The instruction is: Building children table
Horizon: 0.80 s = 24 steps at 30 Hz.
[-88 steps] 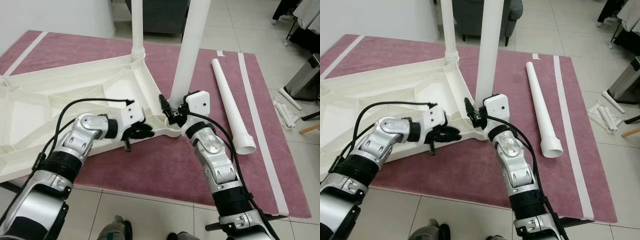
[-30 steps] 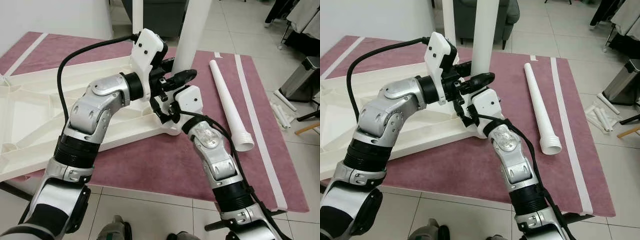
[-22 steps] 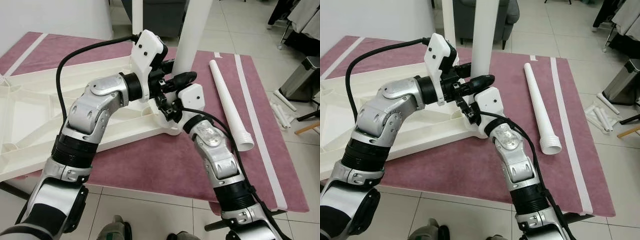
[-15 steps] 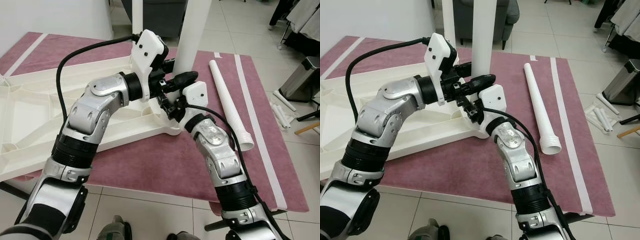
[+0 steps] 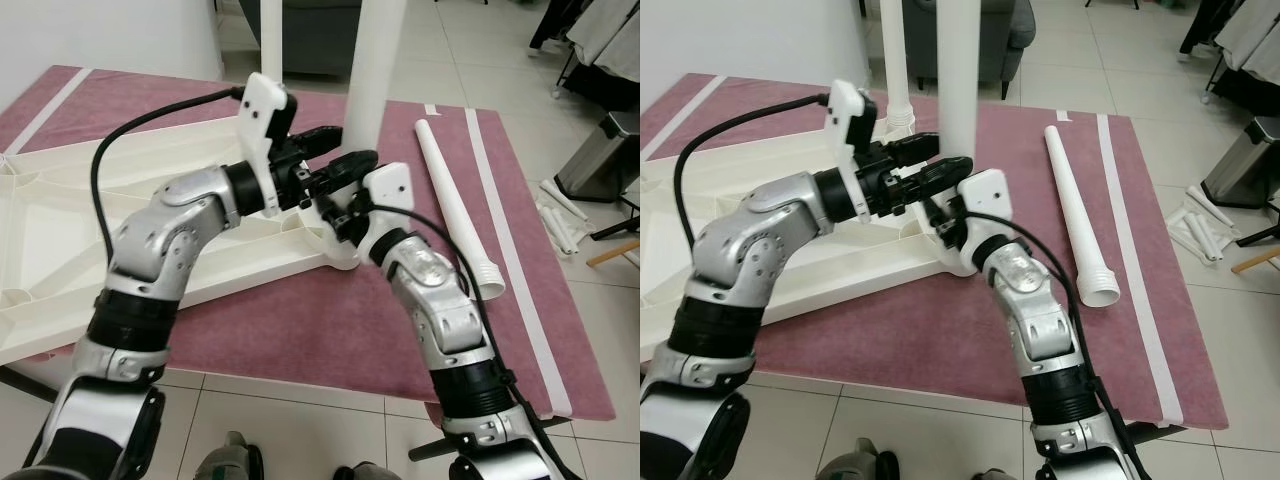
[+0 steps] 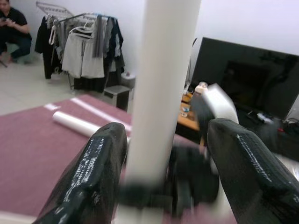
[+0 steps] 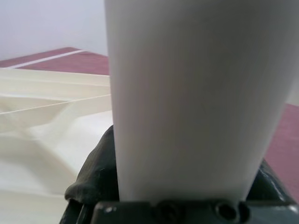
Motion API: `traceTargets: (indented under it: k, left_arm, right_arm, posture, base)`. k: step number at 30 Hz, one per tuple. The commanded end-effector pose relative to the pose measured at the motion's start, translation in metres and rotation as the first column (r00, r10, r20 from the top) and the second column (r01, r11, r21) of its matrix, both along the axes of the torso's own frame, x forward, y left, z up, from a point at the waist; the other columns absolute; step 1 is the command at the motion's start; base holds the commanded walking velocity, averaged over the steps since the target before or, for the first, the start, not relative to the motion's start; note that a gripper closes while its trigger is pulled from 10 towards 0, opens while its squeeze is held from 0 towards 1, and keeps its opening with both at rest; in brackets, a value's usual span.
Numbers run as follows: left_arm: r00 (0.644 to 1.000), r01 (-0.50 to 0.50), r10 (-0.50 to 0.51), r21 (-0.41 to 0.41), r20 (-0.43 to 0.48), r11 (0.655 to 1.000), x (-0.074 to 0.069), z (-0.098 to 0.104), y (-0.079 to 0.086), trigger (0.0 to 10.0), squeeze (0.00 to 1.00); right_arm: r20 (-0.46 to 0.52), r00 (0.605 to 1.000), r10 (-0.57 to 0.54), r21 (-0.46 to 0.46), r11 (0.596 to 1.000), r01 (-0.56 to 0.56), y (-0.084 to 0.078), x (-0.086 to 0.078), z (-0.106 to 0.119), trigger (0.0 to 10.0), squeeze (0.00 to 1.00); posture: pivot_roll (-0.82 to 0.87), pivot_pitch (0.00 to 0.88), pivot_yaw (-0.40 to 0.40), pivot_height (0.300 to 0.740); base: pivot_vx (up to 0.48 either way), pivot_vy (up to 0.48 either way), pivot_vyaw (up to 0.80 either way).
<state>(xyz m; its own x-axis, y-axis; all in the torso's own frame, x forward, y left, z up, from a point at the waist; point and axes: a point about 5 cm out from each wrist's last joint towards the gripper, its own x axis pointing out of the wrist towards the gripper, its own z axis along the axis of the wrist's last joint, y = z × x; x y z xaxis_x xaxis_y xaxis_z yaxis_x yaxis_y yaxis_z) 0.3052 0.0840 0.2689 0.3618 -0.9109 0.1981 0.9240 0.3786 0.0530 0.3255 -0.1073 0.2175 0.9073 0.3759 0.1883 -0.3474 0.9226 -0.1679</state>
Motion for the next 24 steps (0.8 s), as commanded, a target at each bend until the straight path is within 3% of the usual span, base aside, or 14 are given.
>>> traceTargets:
  k: [1,3,5,6,7,8,9,10,11,12,14,17,23,24]
  left_arm:
    - [0.976,0.196,-0.207,0.128,0.075,0.972,-0.015,-0.009,-0.004,10.0,0.00]
    - [0.974,0.175,-0.200,0.218,0.102,0.960,-0.016,-0.018,-0.004,10.0,0.00]
    - [0.981,0.135,-0.163,0.238,0.104,0.962,-0.012,-0.021,-0.003,10.0,0.00]
    - [0.986,0.109,-0.136,0.240,0.101,0.965,-0.010,-0.022,-0.003,10.0,0.11]
    - [0.986,0.109,-0.136,0.240,0.101,0.965,-0.010,-0.022,-0.003,10.0,0.11]
    - [0.994,0.038,-0.065,0.271,0.092,0.962,-0.001,-0.027,-0.001,10.0,0.40]
    - [0.993,-0.048,0.005,0.376,0.116,0.925,0.007,-0.041,0.001,10.0,0.84]
    - [0.993,-0.048,0.005,0.376,0.116,0.925,0.007,-0.041,0.001,10.0,0.84]
    - [0.989,-0.143,0.093,0.534,0.118,0.834,0.017,-0.069,0.004,10.0,0.00]
    - [0.989,-0.143,0.093,0.534,0.118,0.834,0.017,-0.069,0.004,10.0,0.00]
    - [0.991,-0.129,0.089,0.612,0.096,0.780,0.016,-0.087,0.003,10.0,0.00]
    - [0.996,-0.091,0.072,0.632,0.055,0.770,0.014,-0.099,-0.001,10.0,0.00]
    - [0.993,-0.097,0.120,0.667,0.012,0.738,0.024,-0.120,-0.006,10.0,0.00]
    - [0.992,-0.096,0.126,0.674,0.004,0.732,0.026,-0.121,-0.006,8.0,0.00]
  right_arm:
    - [-0.009,1.000,-0.011,0.008,1.000,0.012,-0.001,0.002,0.001,0.0,0.00]
    - [-0.009,1.000,-0.010,0.009,1.000,0.010,-0.002,0.002,0.001,0.0,0.00]
    - [-0.005,1.000,-0.009,0.000,1.000,0.009,-0.001,0.002,0.001,0.0,0.00]
    - [-0.002,1.000,-0.008,-0.006,1.000,0.008,-0.001,0.002,0.001,0.0,0.00]
    - [-0.002,1.000,-0.008,-0.006,1.000,0.008,-0.001,0.002,0.001,0.0,0.00]
    - [-0.002,1.000,-0.005,-0.004,1.000,0.005,-0.001,0.002,0.001,0.0,0.00]
    - [-0.005,1.000,0.000,0.006,1.000,0.000,-0.001,0.002,0.000,0.0,0.00]
    - [-0.005,1.000,0.000,0.006,1.000,0.000,-0.001,0.002,0.000,0.0,0.00]
    - [-0.011,1.000,0.012,0.032,0.999,-0.012,0.001,0.002,-0.001,0.0,0.00]
    - [-0.011,1.000,0.012,0.032,0.999,-0.012,0.001,0.002,-0.001,0.0,0.00]
    - [-0.014,1.000,0.022,0.044,0.999,-0.021,0.003,0.003,-0.001,0.0,0.00]
    - [-0.017,0.999,0.028,0.033,0.999,-0.027,0.005,0.005,-0.003,0.0,0.00]
    - [-0.002,0.997,0.073,0.051,0.996,-0.073,0.005,0.008,-0.005,0.0,0.00]
    - [0.003,0.997,0.080,0.052,0.995,-0.080,0.006,0.009,-0.006,0.0,0.00]
  posture:
    - [0.12,0.061,0.003,0.740]
    - [0.12,0.061,0.003,0.740]
    - [0.13,0.059,0.000,0.740]
    - [0.13,0.059,0.000,0.740]
    - [0.13,0.059,0.000,0.740]
    - [0.13,0.059,-0.001,0.740]
    - [0.13,0.059,0.000,0.740]
    - [0.13,0.059,0.000,0.740]
    - [0.13,0.061,0.000,0.740]
    - [0.13,0.061,0.000,0.740]
    - [0.13,0.066,0.000,0.740]
    - [0.13,0.066,0.000,0.740]
    - [0.12,0.074,0.004,0.740]
    - [0.12,0.075,0.007,0.740]
  base:
    - [0.000,0.000,0.00]
    - [0.000,0.000,0.00]
    - [0.000,0.000,0.00]
    - [0.000,0.000,0.00]
    - [0.000,0.000,0.00]
    - [0.000,0.000,0.00]
    - [0.000,0.000,0.00]
    - [0.000,0.000,0.00]
    - [0.000,0.000,0.00]
    - [0.000,0.000,0.00]
    - [0.000,0.000,0.00]
    - [0.000,0.000,0.00]
    - [0.000,0.000,0.00]
    - [0.000,0.000,0.00]
